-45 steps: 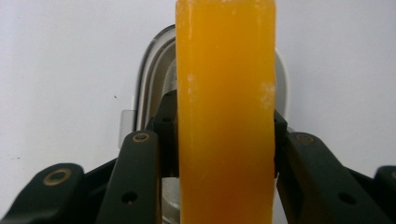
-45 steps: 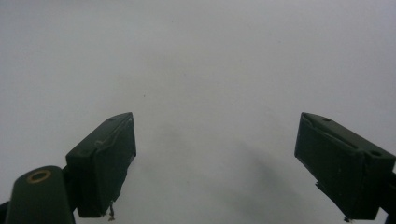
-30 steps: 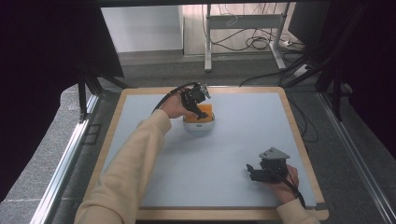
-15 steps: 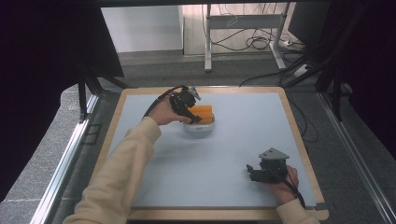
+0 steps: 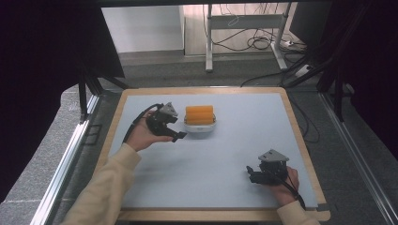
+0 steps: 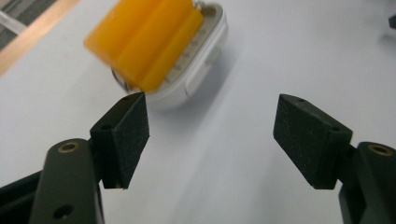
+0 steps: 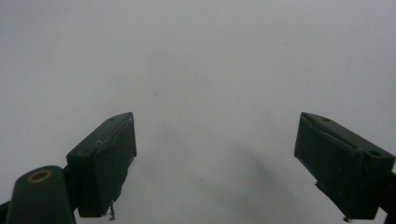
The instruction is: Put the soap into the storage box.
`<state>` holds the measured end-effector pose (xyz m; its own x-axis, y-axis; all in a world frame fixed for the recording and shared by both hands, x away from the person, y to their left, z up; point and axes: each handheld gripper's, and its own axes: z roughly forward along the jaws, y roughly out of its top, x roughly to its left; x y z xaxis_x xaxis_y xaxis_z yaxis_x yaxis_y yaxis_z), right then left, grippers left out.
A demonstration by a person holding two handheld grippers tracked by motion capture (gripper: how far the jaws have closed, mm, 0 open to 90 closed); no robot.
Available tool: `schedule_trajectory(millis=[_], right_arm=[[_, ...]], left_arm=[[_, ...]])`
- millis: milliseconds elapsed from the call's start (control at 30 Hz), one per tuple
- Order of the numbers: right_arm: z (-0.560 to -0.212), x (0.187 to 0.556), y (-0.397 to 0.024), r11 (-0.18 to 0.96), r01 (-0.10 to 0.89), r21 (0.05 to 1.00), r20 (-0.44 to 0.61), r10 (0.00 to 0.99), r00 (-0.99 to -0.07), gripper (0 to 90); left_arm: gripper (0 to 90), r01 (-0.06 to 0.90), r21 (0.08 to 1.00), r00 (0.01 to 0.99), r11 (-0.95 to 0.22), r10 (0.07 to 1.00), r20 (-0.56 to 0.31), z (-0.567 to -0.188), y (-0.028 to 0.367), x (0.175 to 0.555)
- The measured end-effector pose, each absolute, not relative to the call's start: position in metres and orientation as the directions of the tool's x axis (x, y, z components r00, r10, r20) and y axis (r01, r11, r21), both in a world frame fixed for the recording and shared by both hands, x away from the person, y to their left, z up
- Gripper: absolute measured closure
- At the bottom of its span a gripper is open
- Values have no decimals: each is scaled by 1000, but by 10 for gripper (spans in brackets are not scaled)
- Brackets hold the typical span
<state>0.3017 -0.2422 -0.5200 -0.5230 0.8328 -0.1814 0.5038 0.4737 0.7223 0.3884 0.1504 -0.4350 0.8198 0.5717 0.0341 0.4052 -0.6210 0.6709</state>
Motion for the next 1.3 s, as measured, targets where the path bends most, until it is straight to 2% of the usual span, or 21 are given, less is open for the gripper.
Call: schedule_trajectory(millis=[300, 700, 1033, 1300], right_arm=[[-520, 301, -241, 478, 501, 722, -185, 830, -525, 132], [-519, 300, -241, 489, 492, 720, -198, 825, -530, 132], [-520, 302, -241, 492, 490, 720, -203, 824, -528, 132], [-519, 301, -240, 494, 488, 719, -206, 823, -529, 132]], left_arm=[[252, 470, 689, 758, -551, 652, 5, -462, 188, 342], [234, 512, 696, 711, -503, 703, -14, -487, 218, 291], [218, 539, 683, 705, -494, 708, -44, -498, 222, 285], [208, 534, 681, 704, -502, 710, -28, -499, 222, 285]])
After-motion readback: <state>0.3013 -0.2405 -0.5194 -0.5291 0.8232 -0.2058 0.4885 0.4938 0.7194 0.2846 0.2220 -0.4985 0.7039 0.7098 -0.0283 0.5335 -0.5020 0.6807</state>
